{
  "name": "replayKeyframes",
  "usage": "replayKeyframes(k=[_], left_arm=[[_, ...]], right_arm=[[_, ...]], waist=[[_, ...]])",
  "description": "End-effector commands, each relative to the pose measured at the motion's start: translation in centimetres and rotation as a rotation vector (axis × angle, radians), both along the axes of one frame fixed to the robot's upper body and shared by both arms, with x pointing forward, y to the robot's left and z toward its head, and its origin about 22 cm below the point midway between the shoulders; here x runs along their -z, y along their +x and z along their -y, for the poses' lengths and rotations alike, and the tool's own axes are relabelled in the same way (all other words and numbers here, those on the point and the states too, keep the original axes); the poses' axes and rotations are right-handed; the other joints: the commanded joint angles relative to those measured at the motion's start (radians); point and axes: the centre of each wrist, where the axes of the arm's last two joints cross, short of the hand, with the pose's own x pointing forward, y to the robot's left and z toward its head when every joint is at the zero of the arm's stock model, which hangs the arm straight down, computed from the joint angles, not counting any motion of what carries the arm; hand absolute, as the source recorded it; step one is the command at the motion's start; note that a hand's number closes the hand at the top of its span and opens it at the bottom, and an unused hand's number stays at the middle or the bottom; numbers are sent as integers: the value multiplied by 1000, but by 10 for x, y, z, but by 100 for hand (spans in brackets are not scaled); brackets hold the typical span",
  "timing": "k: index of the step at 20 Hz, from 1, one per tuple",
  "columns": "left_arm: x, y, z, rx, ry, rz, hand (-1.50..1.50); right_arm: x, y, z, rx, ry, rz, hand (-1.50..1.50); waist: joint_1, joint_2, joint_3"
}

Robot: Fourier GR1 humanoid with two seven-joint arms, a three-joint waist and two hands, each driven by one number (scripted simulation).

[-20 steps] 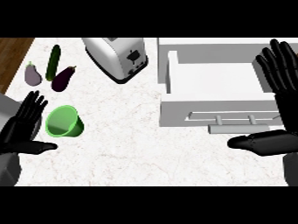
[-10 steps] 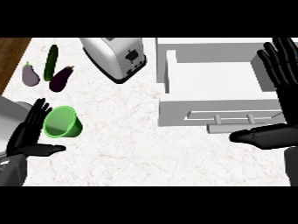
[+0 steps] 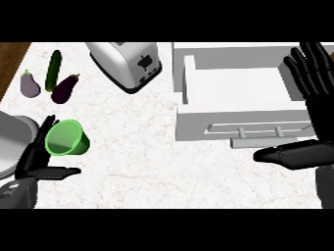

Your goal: Pick up the cup, place it into the drawer and close the drawer

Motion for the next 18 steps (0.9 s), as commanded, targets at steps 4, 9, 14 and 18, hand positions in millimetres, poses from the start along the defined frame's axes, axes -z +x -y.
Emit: replayKeyframes(k=[4, 9, 14, 18], left_arm=[[-5, 7, -1, 41, -41, 99, -150], [2, 7, 12, 56, -65, 104, -150], [5, 13, 29, 118, -132, 105, -150], [2, 21, 36, 199, -258, 110, 150]], right_arm=[[3, 10, 9, -5, -5, -1, -150], [1, 1, -3, -4, -7, 11, -150], [-6, 7, 7, -4, -22, 3, -150], [-7, 5, 11, -7, -20, 5, -150]], waist=[[-3, 5, -1], [-9, 4, -1], [-11, 6, -2], [-8, 1, -1]])
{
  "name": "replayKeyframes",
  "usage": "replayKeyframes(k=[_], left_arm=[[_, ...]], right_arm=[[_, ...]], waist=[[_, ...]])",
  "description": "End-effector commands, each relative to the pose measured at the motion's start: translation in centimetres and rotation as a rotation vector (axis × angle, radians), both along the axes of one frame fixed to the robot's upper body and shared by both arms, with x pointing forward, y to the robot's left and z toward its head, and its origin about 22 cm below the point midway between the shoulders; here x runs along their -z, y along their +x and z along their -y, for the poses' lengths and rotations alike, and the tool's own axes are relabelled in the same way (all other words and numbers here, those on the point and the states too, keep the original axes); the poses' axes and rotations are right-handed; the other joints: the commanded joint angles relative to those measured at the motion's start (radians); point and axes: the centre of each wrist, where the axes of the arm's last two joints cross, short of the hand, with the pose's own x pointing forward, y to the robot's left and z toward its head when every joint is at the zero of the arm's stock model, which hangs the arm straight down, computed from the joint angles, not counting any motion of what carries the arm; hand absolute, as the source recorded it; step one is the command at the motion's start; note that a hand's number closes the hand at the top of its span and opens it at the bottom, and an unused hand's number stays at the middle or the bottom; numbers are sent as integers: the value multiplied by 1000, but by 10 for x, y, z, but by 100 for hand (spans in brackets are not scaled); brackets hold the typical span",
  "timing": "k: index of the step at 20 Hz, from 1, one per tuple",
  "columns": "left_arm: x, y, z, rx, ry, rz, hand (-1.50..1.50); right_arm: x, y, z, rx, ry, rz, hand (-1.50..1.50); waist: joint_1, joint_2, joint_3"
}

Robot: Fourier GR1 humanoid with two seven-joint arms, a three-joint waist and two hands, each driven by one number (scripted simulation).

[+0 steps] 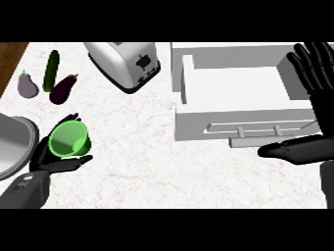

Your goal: Pick up the cup, place it into the drawer and close the drawer

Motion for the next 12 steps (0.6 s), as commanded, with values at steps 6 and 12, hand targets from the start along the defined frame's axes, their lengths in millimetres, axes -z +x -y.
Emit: replayKeyframes(k=[6, 12], left_arm=[[-11, 18, 12, -90, 80, 314, 150], [-20, 34, 26, -42, -85, 428, 150]], right_arm=[[-2, -2, -2, -1, -17, 0, -150], [1, -6, 6, 8, 10, -3, -150]], waist=[[-6, 2, -1], [1, -8, 2]])
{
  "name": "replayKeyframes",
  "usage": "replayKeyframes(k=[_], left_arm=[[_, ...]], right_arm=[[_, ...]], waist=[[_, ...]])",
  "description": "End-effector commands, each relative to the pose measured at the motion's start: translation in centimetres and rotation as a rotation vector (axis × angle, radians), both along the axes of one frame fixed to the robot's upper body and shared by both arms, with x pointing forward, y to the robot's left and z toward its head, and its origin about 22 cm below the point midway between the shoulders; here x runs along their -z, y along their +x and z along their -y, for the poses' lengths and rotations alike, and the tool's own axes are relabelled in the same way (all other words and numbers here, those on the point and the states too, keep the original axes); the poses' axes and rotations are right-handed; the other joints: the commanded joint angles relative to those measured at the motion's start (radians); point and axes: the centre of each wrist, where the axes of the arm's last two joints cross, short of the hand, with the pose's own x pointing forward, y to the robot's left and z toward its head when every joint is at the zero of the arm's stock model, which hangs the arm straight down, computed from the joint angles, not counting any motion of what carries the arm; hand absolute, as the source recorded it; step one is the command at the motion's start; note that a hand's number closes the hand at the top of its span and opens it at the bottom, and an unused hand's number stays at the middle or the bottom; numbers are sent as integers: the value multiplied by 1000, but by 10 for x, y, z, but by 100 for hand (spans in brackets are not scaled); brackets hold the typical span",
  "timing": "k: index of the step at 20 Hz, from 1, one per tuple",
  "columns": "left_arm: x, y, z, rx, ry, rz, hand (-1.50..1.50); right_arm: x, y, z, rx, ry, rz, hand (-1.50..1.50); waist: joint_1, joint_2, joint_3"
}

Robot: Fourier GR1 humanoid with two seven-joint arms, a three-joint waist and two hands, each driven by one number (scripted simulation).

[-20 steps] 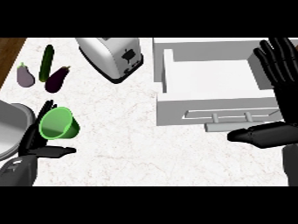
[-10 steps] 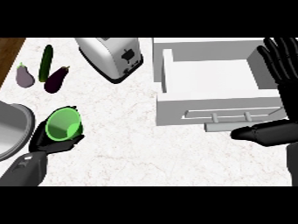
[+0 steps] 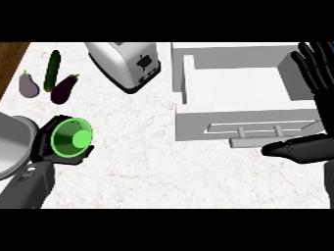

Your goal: Pick up the cup, place it into the drawer and close the drawer

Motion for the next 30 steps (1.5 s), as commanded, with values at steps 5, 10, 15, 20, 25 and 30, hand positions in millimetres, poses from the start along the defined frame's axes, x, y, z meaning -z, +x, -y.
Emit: replayKeyframes(k=[5, 10, 15, 20, 25, 30], left_arm=[[9, 8, 45, -93, -167, 223, 150], [-16, 41, 88, 1, -161, 267, 150], [-53, 69, 123, 119, -128, 306, 150], [-137, 113, 175, 222, -106, 327, 150], [-190, 123, 216, 238, -80, 319, 150], [-241, 121, 247, 257, -17, 289, 150]], right_arm=[[-2, -2, 12, 3, 1, -11, -150], [8, -14, 17, 31, -1, -21, -150], [-12, -6, 15, 31, -20, -19, -150], [5, -8, 10, 70, 0, -12, -150], [8, -5, 18, 45, -22, -27, -150], [16, -8, 26, 74, -2, 3, -150]], waist=[[12, -7, 3], [29, -17, 6], [46, -23, 7], [51, -28, 8], [34, -22, 7], [34, -20, 7]])
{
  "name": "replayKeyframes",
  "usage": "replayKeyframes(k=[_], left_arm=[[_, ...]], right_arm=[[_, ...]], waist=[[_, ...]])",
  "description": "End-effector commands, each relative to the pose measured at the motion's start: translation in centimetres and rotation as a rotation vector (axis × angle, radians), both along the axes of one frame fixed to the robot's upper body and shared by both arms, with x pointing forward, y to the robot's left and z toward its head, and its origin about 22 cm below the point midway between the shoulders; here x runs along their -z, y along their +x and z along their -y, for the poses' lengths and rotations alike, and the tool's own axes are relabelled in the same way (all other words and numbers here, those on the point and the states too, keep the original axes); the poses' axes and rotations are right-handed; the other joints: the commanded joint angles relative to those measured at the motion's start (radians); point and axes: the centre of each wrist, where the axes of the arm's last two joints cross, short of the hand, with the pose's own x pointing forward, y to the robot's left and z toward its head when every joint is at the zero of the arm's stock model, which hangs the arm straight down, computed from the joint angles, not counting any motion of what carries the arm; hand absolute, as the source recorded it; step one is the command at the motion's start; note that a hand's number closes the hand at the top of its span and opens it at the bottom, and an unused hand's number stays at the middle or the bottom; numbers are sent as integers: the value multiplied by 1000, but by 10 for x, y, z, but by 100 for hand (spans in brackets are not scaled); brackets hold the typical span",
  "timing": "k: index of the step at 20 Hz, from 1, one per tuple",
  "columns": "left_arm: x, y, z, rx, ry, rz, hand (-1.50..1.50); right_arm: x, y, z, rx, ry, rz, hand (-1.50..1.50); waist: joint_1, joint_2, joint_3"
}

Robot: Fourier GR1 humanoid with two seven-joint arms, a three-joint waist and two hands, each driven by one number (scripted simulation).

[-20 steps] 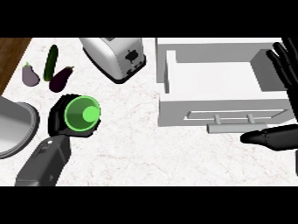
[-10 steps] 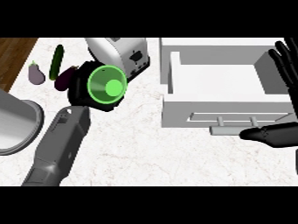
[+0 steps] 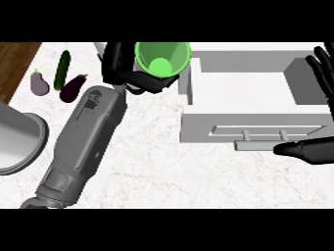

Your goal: Pick up the cup, place it into the drawer and close the drawer

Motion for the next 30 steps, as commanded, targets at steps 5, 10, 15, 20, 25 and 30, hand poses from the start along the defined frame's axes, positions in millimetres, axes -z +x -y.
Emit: replayKeyframes(k=[5, 10, 15, 20, 25, 30], left_arm=[[-87, 9, 71, -27, 85, -69, 150], [-65, 20, 80, -87, 170, -209, 150], [-53, 23, 86, -125, 270, -268, 150], [-36, 23, 84, -67, 373, -373, 150], [-25, 22, 82, -24, 446, -396, 150], [-19, 17, 83, -21, 378, -365, -150]], right_arm=[[9, 7, -1, -4, 10, 15, -150], [17, 8, -21, -41, 9, 22, -150], [9, 7, -18, -59, -1, 31, -150], [-13, 19, -17, -103, -1, 59, -150], [-13, 20, -37, -153, -13, 66, -150], [-16, 31, -43, -196, 9, 83, -150]], waist=[[-27, 9, 0], [-59, 19, 1], [-91, 24, 1], [-143, 37, 1], [-158, 43, 1], [-199, 59, 1]])
